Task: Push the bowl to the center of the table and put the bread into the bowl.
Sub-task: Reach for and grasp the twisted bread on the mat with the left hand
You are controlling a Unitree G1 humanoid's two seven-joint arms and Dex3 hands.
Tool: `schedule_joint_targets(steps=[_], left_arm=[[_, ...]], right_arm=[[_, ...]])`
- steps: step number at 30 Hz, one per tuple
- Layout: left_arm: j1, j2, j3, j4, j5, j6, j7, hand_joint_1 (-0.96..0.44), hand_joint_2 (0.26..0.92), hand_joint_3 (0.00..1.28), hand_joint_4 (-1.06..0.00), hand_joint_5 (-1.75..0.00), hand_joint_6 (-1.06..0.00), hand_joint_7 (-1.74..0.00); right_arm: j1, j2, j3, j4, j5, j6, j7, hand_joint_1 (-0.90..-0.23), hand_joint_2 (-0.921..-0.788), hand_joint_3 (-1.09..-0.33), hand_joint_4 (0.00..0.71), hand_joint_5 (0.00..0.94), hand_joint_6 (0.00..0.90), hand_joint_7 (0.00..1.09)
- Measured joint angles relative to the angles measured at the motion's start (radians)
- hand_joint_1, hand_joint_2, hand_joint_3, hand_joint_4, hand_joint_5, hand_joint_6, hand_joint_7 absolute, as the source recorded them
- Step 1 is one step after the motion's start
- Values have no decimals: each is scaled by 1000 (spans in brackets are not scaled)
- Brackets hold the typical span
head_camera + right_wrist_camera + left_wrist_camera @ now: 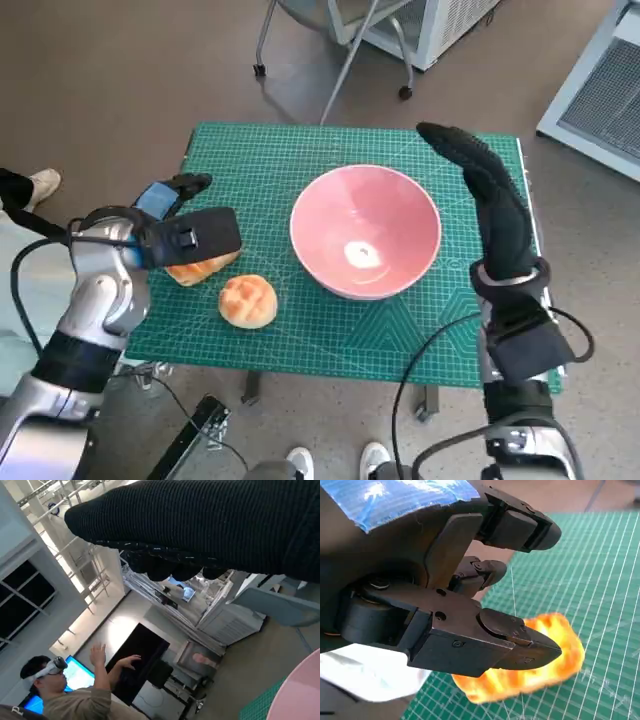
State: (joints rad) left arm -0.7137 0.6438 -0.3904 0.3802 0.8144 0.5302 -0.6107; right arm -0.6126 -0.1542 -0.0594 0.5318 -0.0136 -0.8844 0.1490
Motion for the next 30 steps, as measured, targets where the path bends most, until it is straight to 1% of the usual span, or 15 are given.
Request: schedule_joint_targets(steps=[3,9,16,23,26,27,28,29,30], left_arm=[[-14,-9,-23,46,3,-10,-1,11,790,9,-188,-11,-412,-8],[-38,-15,-80,136,24,-37,-5,6,792,10,-253,-37,-435,-18],[-77,-26,-146,252,55,-81,-10,-40,791,10,-272,-36,-466,-30],[-153,-71,-196,387,82,-117,2,-93,790,10,-278,-31,-503,-49],[-179,-96,-212,450,86,-122,12,-112,791,10,-318,-49,-555,-84],[-187,-107,-219,475,86,-123,17,-111,791,10,-343,-71,-538,-189],[-192,-115,-223,491,87,-123,22,-87,789,9,-399,-148,-500,-379],[-196,-124,-225,508,87,-123,28,-78,789,10,-408,-198,-478,-464],[-200,-132,-227,522,87,-123,37,-42,787,11,-455,-420,-465,-600]], right_arm=[[2,0,-1,-1,0,0,-3,-597,-921,-847,313,26,-1,897],[4,0,-2,-1,0,0,-5,-597,-921,-846,312,27,-1,897],[6,0,-2,-3,-2,-1,-11,-595,-921,-847,312,28,-1,897],[7,2,-1,-2,-2,-1,-11,-594,-921,-845,311,29,-1,884],[7,2,-1,-2,-2,-2,-11,-594,-921,-844,311,29,-1,881],[7,2,-1,-2,-2,-2,-11,-594,-921,-844,311,30,-1,881],[7,2,-1,-2,-2,-2,-11,-594,-921,-844,311,30,-1,880],[7,2,-1,-2,-2,-2,-11,-594,-921,-844,311,30,-1,880],[7,2,-1,-2,-1,-2,-11,-594,-921,-844,311,30,-1,880]])
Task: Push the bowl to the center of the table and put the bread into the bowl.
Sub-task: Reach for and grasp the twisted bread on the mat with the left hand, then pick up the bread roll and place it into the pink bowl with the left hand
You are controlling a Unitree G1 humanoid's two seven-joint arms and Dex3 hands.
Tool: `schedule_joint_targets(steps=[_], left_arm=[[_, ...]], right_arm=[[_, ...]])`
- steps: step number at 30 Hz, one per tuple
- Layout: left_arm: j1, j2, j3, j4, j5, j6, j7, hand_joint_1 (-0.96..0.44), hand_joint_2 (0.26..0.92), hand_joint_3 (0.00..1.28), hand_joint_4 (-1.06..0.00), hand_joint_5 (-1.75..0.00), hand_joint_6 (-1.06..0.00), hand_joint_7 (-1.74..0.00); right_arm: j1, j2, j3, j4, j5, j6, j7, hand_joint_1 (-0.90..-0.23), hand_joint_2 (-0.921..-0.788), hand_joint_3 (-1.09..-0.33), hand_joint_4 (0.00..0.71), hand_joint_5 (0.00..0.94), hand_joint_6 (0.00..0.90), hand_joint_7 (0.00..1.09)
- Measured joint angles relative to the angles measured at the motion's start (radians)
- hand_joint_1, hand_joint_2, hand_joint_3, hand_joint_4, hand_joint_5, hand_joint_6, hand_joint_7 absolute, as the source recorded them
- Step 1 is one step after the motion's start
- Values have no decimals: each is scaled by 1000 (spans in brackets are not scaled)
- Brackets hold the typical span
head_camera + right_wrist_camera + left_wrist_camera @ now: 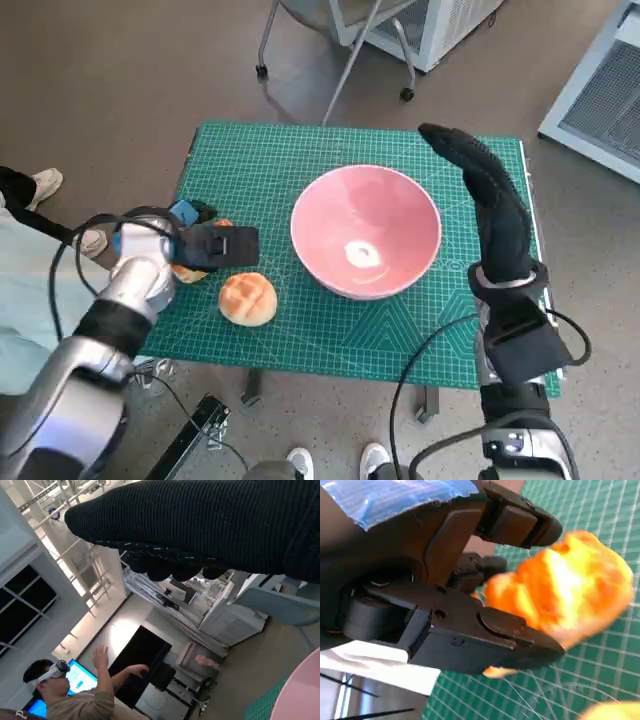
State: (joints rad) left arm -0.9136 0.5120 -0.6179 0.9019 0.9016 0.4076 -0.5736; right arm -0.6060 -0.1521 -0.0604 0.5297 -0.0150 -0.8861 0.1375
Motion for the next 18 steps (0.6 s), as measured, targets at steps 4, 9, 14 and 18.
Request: schedule_joint_targets(steps=[4,9,14,18], left_arm=[[-10,-19,-7,48,3,-1,57,255,844,50,-684,-952,-424,-787],[13,7,-13,61,4,-78,183,359,719,583,-502,-1468,-307,-531],[37,43,-12,63,-1,-201,299,345,879,510,-279,-1661,-323,-438],[38,50,-10,76,-8,-261,336,340,912,514,-209,-1721,-353,-437]], right_arm=[[0,0,0,0,0,-1,0,-594,-921,-844,310,30,-1,880],[1,0,0,0,1,-3,0,-594,-921,-844,310,31,-1,880],[1,-1,0,0,1,-3,0,-594,-921,-844,311,32,-1,881],[1,0,1,-1,1,-4,0,-598,-921,-843,310,32,-1,876]])
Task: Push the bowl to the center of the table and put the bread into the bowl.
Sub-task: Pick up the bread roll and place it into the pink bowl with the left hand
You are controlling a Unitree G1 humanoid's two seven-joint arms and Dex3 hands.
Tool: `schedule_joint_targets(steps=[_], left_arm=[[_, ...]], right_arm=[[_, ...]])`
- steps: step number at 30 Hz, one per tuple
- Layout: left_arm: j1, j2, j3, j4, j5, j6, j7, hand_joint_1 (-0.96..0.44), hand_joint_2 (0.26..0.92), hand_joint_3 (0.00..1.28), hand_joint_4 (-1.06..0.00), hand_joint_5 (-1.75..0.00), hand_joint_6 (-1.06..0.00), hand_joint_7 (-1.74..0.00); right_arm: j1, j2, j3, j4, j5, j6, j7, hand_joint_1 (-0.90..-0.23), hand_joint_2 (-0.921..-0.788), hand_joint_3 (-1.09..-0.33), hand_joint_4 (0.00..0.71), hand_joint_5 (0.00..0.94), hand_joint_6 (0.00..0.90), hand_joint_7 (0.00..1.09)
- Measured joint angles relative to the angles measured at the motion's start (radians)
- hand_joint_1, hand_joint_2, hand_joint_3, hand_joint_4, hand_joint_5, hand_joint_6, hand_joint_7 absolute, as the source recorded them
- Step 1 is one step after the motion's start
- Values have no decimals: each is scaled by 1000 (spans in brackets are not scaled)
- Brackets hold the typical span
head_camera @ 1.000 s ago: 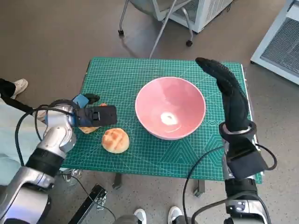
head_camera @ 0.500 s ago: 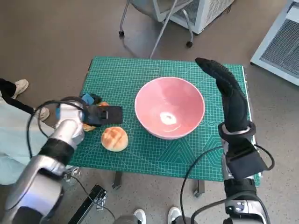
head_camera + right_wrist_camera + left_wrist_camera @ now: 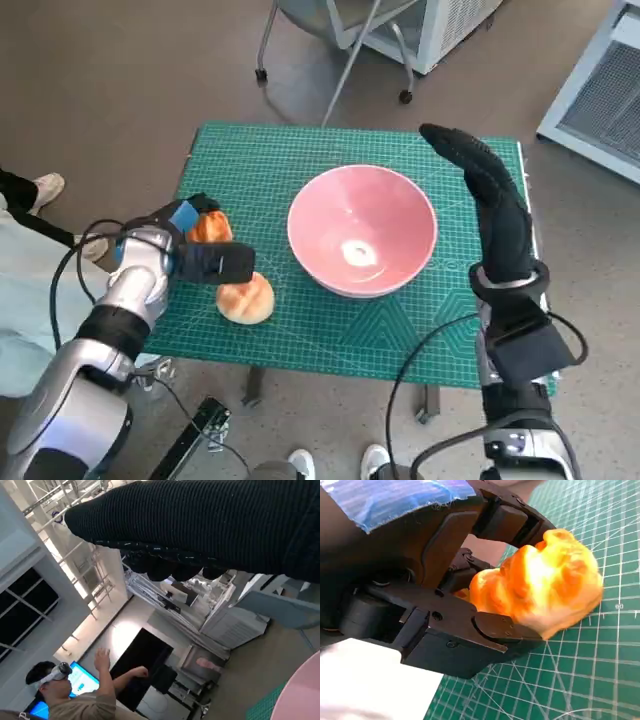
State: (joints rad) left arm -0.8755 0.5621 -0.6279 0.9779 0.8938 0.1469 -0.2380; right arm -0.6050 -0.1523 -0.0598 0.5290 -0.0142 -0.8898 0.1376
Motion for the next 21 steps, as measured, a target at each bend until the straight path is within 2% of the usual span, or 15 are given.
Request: schedule_joint_targets(steps=[6,8,12,16,17,19,21], left_arm=[[-2,2,8,2,-5,-11,1,343,920,452,-262,-1670,-361,-422],[-2,6,15,-7,-8,-9,-8,346,920,394,-324,-1607,-375,-421],[1,27,31,-62,-18,4,-42,349,921,336,-387,-1541,-463,-484],[11,50,57,-150,-33,14,-67,352,921,285,-443,-1483,-517,-635],[12,56,65,-176,-35,17,-71,228,921,269,-465,-1492,-495,-834],[13,68,85,-228,-38,23,-75,118,921,251,-472,-1505,-492,-1000],[14,82,111,-287,-40,31,-77,62,916,237,-474,-1499,-520,-1073]], right_arm=[[0,0,0,0,0,-2,0,-594,-921,-843,306,32,-1,864],[0,0,0,0,0,-2,0,-595,-921,-843,306,32,-1,860],[1,0,0,0,-1,-4,0,-596,-921,-845,307,33,-1,855],[1,0,-1,2,-1,-8,0,-590,-921,-848,306,34,-1,853],[1,0,-1,4,-1,-9,0,-588,-921,-849,306,34,-1,852],[1,0,-1,7,-1,-9,0,-585,-921,-850,306,34,-1,852],[0,0,-1,10,0,-10,0,-583,-921,-850,305,34,-1,851]])
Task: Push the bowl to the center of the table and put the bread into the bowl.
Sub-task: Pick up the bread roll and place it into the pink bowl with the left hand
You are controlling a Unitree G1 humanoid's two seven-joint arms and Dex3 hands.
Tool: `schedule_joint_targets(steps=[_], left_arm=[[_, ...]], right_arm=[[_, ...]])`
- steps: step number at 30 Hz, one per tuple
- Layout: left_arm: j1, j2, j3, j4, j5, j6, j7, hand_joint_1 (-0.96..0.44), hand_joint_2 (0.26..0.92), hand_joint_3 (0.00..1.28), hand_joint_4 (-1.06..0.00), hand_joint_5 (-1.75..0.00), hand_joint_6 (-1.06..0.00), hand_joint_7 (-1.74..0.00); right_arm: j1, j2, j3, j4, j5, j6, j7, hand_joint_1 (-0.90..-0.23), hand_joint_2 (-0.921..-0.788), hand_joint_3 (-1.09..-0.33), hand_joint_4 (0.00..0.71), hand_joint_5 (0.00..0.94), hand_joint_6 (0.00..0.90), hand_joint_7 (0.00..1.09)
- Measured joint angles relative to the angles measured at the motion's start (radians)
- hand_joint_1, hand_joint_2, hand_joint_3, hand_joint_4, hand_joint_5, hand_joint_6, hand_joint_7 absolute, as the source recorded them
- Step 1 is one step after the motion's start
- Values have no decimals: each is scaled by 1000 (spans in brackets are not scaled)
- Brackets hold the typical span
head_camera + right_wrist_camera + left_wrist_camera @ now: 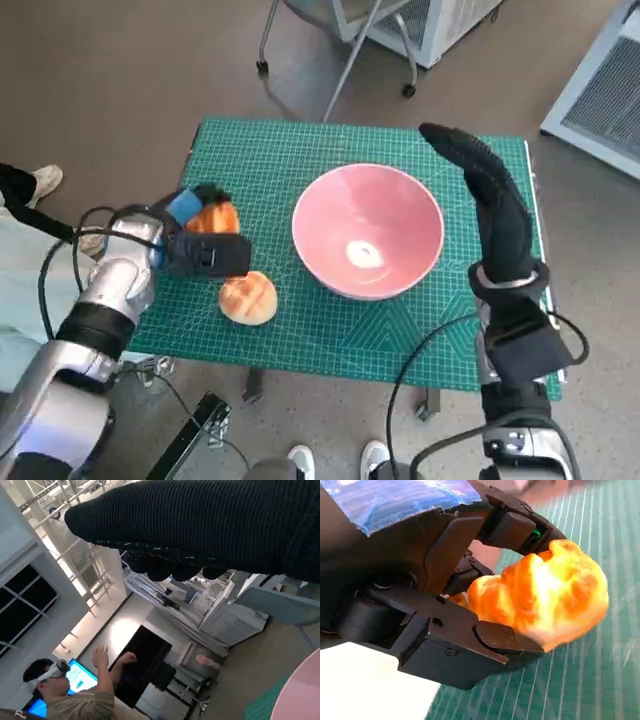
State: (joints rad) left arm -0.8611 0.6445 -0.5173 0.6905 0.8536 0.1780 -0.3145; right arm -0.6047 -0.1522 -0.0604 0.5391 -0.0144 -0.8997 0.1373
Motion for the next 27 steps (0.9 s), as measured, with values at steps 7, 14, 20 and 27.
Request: schedule_joint_targets(steps=[7,14,20,27], left_arm=[[-2,30,94,-200,-3,30,13,7,669,542,-611,-1336,-660,-1204],[-2,7,145,-356,-2,34,62,3,651,492,-749,-1187,-714,-1128],[-2,-49,151,-443,2,-5,126,2,768,261,-786,-1077,-730,-1090],[-7,-118,122,-438,-4,-144,188,2,877,60,-782,-1006,-732,-1119]], right_arm=[[-2,0,-1,12,6,-3,0,-583,-921,-848,305,35,-1,849],[-3,0,1,15,10,-5,0,-587,-921,-849,304,36,-1,850],[-4,0,2,14,10,-6,0,-593,-921,-849,304,37,-1,852],[-4,0,2,14,10,-7,0,-597,-921,-847,304,38,-1,852]])
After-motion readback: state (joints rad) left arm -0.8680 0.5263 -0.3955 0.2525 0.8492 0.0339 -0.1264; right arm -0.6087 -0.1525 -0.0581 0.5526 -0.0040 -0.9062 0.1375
